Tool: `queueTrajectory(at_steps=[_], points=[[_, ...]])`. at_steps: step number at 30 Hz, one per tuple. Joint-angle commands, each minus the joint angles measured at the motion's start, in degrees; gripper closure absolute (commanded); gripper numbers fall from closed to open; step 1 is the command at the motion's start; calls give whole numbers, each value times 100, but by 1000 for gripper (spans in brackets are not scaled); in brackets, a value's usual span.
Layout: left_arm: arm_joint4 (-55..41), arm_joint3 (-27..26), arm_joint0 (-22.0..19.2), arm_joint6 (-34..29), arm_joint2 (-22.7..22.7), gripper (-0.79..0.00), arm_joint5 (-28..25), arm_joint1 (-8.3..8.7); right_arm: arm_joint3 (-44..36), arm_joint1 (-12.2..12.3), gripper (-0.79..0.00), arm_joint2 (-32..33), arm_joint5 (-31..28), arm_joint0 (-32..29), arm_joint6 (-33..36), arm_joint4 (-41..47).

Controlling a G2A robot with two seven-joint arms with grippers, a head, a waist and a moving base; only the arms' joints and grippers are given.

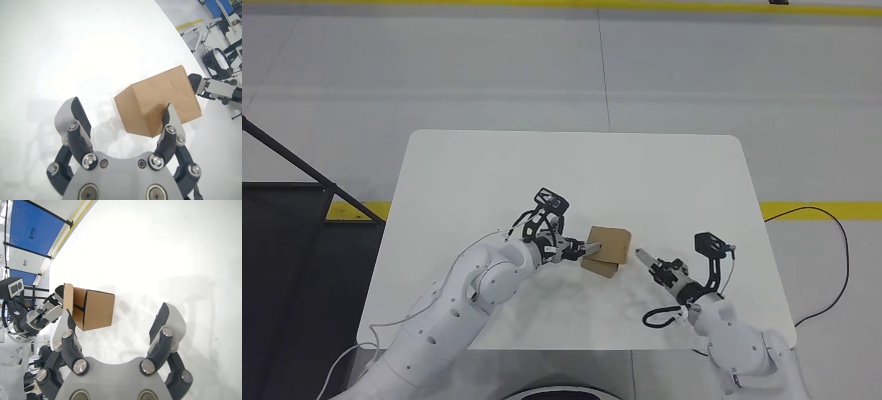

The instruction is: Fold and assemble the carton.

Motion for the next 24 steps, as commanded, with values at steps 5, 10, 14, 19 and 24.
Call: queueTrajectory(at_steps=[5, 10, 14, 19, 24], points=[[32, 6, 1, -1, -7, -785, -9, -16, 208, -13, -785, -276, 93, 363, 181, -128], [-6, -41, 30, -5, -43, -785, -68, -22, 331, -22, -785, -394, 192, 525, 252, -167], [-40, -63, 51, -8, -61, -785, -145, -27, 360, -22, -785, -424, 218, 558, 261, -176], [-70, -30, 41, -26, -27, -785, -203, -47, 365, -18, -785, -439, 214, 562, 258, -184], [-144, -5, 31, 0, -43, -785, -209, -65, 356, -16, -785, -450, 203, 561, 234, -181]])
